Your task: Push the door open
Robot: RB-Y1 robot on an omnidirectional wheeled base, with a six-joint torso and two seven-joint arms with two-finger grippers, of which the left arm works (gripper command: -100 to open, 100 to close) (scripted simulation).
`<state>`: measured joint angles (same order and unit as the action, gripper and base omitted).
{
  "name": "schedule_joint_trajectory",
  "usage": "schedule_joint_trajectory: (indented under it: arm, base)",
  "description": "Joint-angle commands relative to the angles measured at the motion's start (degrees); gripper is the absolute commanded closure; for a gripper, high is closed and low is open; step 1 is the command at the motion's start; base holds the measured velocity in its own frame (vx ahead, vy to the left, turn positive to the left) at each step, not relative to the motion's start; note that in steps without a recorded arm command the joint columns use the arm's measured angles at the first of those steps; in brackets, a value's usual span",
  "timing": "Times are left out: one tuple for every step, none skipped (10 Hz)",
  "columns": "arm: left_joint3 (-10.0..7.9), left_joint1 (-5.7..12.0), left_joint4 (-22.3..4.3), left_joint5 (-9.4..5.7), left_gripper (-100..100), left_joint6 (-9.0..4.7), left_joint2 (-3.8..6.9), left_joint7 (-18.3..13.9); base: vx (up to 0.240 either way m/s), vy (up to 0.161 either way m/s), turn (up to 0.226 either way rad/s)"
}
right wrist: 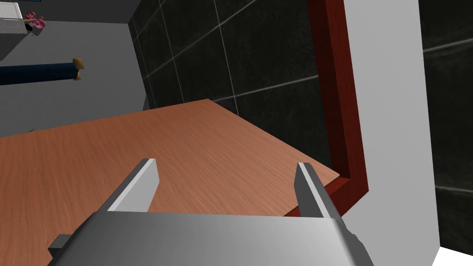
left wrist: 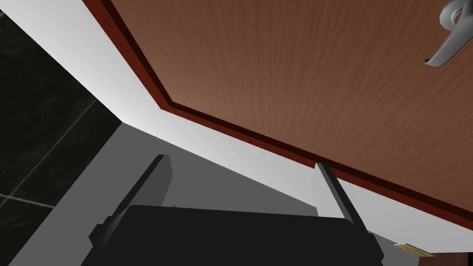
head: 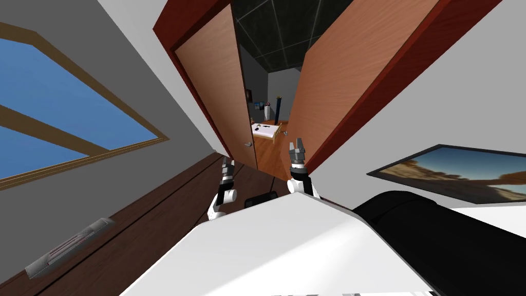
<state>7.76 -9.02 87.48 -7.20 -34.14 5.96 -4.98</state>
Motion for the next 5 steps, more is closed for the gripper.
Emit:
schedule_joint_trajectory:
  arm:
    - [0.41, 1.03, -2.9, -0.06, -100, -0.9, 0.15, 0.0]
    - [0.65, 1.63, -4.4, -0.11, -100, -1.27, 0.24, 0.0]
    - [0.89, 2.24, -5.9, -0.15, -100, -1.63, 0.32, 0.0]
    - [1.13, 2.84, -7.5, -0.2, -100, -2.0, 0.39, 0.0]
    - [1.37, 3.44, -9.0, -0.24, -100, -2.37, 0.45, 0.0]
  base:
    - [0.084, 0.056, -0.141]
    - [0.075, 0.075, -0.144]
    - [0.065, 0.08, -0.097]
    - [0.071, 0.066, -0.1]
    - [0.1, 0.071, -0.152]
